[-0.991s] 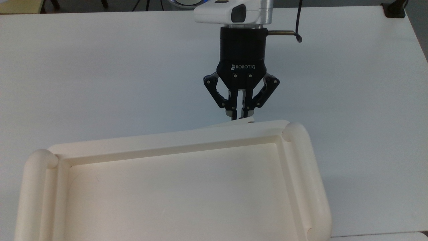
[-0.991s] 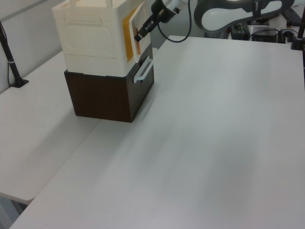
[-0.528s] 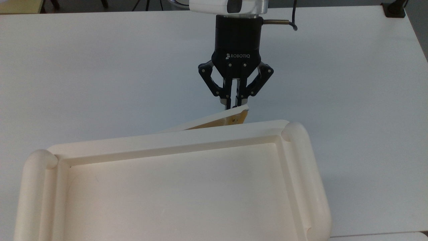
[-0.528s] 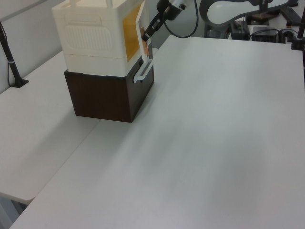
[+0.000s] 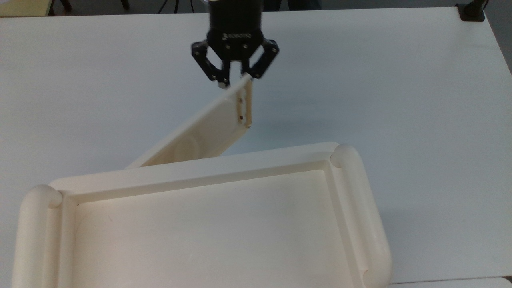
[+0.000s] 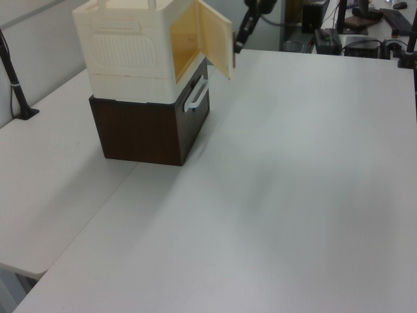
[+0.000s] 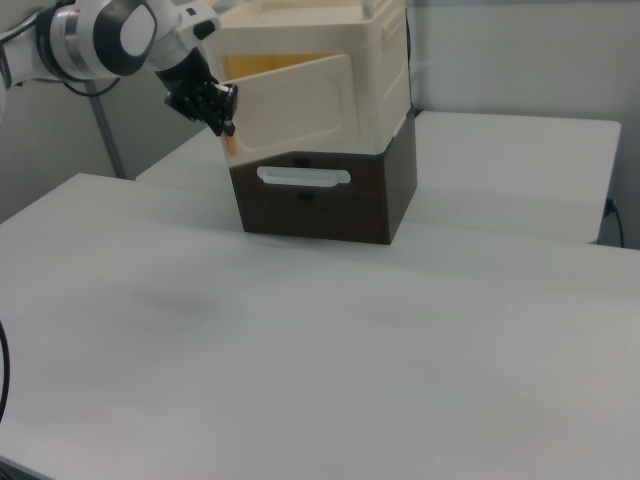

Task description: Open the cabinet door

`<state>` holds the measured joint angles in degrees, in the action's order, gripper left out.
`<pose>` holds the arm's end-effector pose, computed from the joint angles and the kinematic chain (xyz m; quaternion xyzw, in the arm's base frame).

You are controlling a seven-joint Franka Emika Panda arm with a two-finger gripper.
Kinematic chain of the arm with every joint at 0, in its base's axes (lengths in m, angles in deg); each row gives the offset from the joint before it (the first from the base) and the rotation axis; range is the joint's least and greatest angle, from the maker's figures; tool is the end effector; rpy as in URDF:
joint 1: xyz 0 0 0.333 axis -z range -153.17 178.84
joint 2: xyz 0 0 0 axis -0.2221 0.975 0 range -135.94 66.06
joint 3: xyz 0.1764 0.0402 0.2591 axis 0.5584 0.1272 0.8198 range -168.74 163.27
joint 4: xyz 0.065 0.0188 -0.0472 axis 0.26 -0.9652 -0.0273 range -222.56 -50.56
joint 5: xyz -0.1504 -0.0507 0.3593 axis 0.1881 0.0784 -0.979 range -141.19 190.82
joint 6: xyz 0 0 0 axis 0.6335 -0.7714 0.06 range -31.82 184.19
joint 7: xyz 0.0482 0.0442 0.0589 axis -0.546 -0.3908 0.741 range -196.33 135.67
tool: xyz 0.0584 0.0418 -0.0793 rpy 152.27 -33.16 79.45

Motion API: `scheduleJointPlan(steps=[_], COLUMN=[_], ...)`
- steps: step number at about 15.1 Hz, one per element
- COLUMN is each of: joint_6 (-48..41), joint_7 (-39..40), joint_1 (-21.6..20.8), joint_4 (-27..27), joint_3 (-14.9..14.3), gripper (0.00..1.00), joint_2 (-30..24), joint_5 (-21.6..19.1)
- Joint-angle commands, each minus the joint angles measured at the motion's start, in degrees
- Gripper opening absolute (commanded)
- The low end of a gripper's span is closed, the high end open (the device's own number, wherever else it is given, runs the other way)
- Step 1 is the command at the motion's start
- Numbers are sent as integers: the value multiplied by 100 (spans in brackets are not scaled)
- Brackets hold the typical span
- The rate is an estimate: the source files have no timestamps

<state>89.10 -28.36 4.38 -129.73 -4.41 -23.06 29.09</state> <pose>0.6559 0.0764 0.6139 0.9720 0.0865 0.2166 0.0294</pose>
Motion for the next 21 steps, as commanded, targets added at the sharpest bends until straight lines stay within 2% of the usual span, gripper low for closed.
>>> scheduleJointPlan(steps=[1,4,5,6,13,21], joint_6=[-983,-1749,-1934,-2076,-3429,-3677], joint_7=[664,665,639,595,551,612], joint_1=[353,476,537,607,951,1074], joint_4=[-341,-332,-341,-341,-262,-200], joint_3=[-96,-122,-122,-122,-122,-105], gripper=[37,68,80,100,100,100], joint_2=[-413,-537,-598,-633,-1003,-994], joint_5=[-147,-85,-85,-76,-85,-155])
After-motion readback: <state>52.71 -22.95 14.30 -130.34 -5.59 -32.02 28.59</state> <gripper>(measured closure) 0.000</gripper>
